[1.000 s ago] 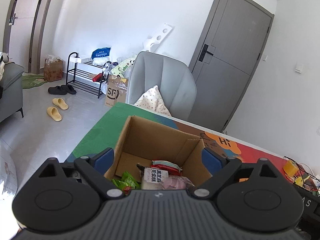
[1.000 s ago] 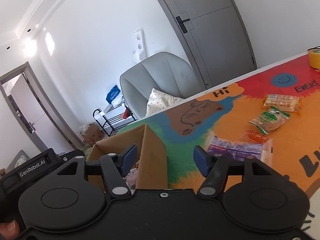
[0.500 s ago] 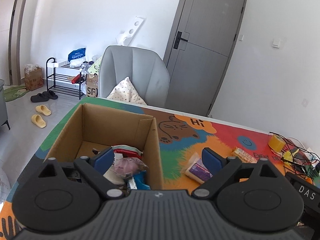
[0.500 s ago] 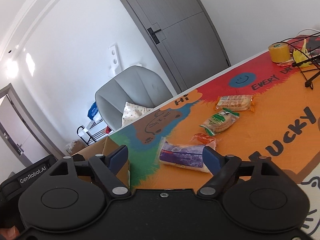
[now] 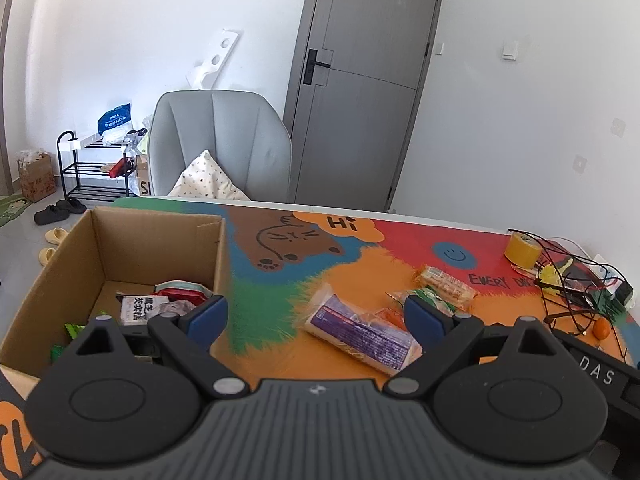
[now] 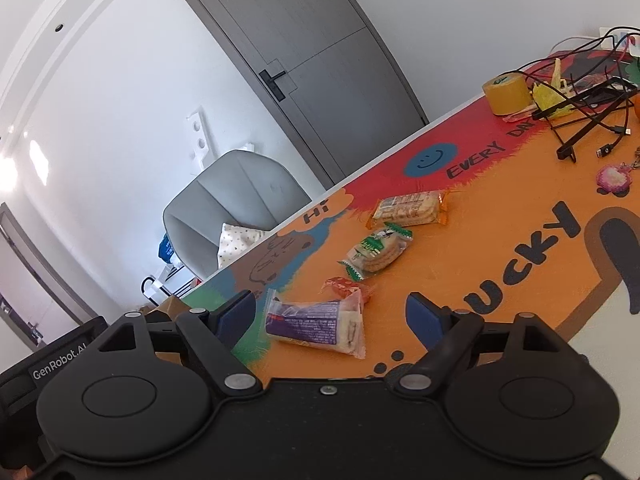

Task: Organize snacks
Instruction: 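Move both open tools back over the purple bread bag and orange packet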

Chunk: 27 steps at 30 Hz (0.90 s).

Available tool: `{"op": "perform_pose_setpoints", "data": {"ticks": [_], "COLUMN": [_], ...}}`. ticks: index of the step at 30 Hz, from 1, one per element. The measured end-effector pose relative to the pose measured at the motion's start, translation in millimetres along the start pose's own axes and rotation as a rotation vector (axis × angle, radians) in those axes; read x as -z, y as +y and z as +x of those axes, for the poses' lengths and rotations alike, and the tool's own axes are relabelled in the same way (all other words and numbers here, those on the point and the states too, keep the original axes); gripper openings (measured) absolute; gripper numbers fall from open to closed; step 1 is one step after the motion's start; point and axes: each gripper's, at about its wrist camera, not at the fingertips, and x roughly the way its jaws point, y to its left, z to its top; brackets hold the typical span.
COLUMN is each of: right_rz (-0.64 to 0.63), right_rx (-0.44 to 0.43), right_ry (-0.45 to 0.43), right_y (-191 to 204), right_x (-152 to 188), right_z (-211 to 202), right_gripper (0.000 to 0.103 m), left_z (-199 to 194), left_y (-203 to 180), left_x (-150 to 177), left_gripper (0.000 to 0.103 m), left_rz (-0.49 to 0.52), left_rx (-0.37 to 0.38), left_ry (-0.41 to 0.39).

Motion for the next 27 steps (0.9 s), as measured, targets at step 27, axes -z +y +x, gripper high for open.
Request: {"op": "perform_pose_setpoints", "data": {"ticks": [27], "right_rz": [0.071], "right_rx": [0.073], "right_ry": [0.051], "right_y": [-70], "right_x": [-14], "right_z": [27], "right_gripper": [0.081], "left_z": [94], "left_y": [-54], "left_x": [12], "left_gripper": [0.094], "left_rz": [-0.026], "left_rx": [-0.062], "left_ry": [0.131]}}
